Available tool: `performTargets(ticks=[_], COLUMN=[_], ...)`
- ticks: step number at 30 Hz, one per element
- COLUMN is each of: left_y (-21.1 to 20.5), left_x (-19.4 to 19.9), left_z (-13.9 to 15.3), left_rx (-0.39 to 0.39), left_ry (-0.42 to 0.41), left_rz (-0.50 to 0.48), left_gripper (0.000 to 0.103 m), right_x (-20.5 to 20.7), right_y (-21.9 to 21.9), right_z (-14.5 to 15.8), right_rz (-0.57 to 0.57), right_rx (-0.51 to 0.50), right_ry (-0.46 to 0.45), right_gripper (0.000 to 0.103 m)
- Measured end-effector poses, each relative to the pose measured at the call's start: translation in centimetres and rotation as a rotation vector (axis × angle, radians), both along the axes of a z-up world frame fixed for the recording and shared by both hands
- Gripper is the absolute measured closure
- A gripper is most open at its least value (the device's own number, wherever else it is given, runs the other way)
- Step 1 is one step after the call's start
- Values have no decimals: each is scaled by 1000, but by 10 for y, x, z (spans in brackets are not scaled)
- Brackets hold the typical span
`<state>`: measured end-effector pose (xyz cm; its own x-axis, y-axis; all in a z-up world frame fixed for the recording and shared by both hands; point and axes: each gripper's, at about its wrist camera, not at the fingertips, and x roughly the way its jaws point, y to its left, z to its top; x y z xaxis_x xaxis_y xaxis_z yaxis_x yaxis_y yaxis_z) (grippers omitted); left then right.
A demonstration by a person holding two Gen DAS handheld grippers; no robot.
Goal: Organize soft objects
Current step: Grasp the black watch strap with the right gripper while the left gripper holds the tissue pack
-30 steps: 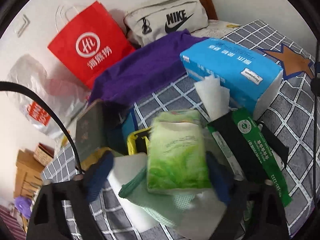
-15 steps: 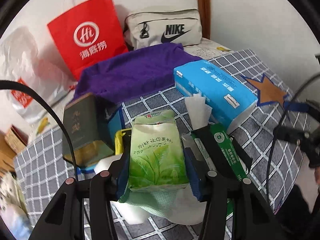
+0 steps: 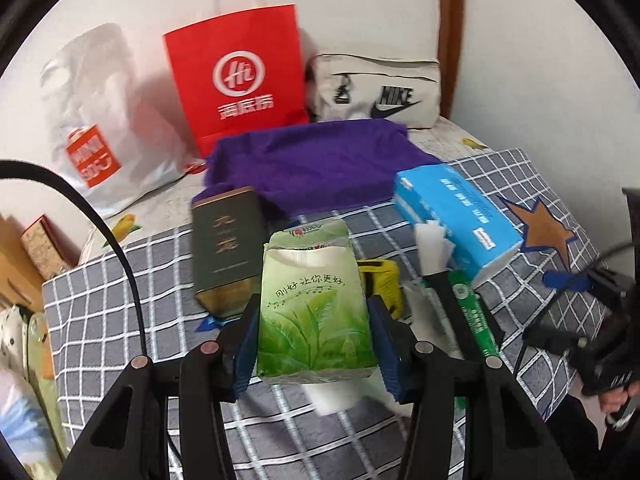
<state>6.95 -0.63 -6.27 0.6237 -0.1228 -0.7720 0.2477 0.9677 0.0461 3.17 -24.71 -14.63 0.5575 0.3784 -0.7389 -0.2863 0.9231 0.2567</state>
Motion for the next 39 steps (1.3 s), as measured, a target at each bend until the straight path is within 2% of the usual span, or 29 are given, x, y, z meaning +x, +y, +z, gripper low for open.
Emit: performTargets(ticks=[4,11,19,23,26,30,35,38,39], left_y=[16,30,40,44,47,51,57,60,61], left_x=[-3,-10,-13,-15,-17,-18,-19,-19,-19], left_z=[-2,-5,-8,-11,-11,-11,-11,-12,-13], left_rx=[-29,-63,-92,-101,-109,-119,-121,-121,-123], left_ry=[5,6,4,6,3,2,0,4,6], left_rz=[29,32,42,46,49,54,65,72,75], left_gripper=[54,54,54,54,54,53,53,53,53], right_x=[4,15,20,18,14,13,20,23,24], right_y=[26,53,59,51,47,56,68,65,65], right_z=[-10,-21,-28,-21,-13,-7,-21,-26,-28], right_rz=[52,89,116,107,86,115,122,109,112], right_rx=[-19,-66,-132,-158,-172,-186,-250,-236,-239], right_ry=[14,33,10,26,6,-25,-9,-6,-7], right_gripper=[24,36,64,64,62,60,60,61,65])
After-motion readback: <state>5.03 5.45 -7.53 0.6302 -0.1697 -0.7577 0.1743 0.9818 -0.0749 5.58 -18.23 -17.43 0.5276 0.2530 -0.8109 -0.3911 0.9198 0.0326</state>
